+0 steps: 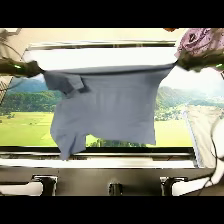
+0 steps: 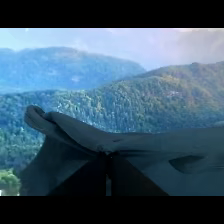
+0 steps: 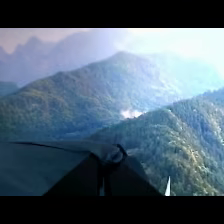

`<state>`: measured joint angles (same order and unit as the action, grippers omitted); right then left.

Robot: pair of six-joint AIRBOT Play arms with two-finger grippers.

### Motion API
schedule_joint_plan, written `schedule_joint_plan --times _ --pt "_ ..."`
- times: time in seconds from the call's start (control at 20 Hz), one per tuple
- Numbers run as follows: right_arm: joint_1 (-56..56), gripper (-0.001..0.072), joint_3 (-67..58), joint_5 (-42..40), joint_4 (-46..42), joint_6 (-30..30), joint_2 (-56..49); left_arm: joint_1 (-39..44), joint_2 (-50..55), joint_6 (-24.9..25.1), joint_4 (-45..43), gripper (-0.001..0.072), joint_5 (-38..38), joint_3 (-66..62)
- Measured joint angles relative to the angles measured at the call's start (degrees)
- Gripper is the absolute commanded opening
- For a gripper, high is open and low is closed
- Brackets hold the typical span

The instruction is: Fold the clothes and pants, and hang the long-sleeved shirts on hangers.

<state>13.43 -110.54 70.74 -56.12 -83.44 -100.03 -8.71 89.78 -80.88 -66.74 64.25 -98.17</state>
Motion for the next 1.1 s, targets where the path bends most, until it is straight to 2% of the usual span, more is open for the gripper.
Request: schedule_joint_plan --times 0.2,0.35,0.4,0.5,0.55,0.7,0.75,0.8,0.85,0.95,1.0,1.1 --pt "-4.1 0.0026 0.2 -4.7 0.1 0.0 -12.0 2.6 10.4 -0.3 -0.4 0.0015 -3.1 0.3" --pt "-7.3 0.0027 0.2 -8.5 0.4 -0.3 -16.1 3.5 14.8 -2.3 -0.2 0.0022 -3.8 0.4" --pt "-8.3 0.0038 0.2 -9.5 0.4 -0.7 -16.9 3.6 15.5 -2.9 -0.1 0.0087 -3.9 0.4" --pt "-9.3 0.0157 0.2 -10.1 0.2 -1.7 -17.7 3.7 16.2 -4.0 0.2 0.0421 -3.9 0.4" --pt "-9.4 0.019 0.2 -9.6 0.2 -2.6 -17.8 3.6 16.2 -4.6 0.3 0.0498 -3.3 0.3" --pt "-8.3 0.0207 0.2 -3.2 0.0 -3.8 -16.8 1.8 14.6 -5.0 0.6 0.0505 0.0 -0.2" --pt "-7.6 0.0277 0.2 -0.8 -0.1 -3.4 -16.0 0.8 13.5 -5.0 0.6 0.0505 1.7 -0.2" --pt "-6.6 0.0403 0.2 2.1 -0.1 -2.3 -14.9 -0.4 12.4 -5.0 0.6 0.0505 3.5 -0.3" --pt "-5.3 0.0434 0.2 4.7 0.0 -1.0 -13.6 -1.7 11.0 -4.5 0.5 0.0504 5.8 -0.3" --pt "-2.3 0.0429 0.6 8.4 0.7 0.8 -10.8 -4.5 8.3 -3.3 0.5 0.0504 10.9 -0.4" --pt "-0.4 0.0399 1.9 10.0 1.2 1.9 -9.0 -6.0 6.8 -2.9 0.5 0.0505 13.1 0.0" --pt "3.6 0.0399 8.0 12.1 2.9 4.3 -4.5 -9.1 3.0 -2.2 1.1 0.0505 15.6 2.8"
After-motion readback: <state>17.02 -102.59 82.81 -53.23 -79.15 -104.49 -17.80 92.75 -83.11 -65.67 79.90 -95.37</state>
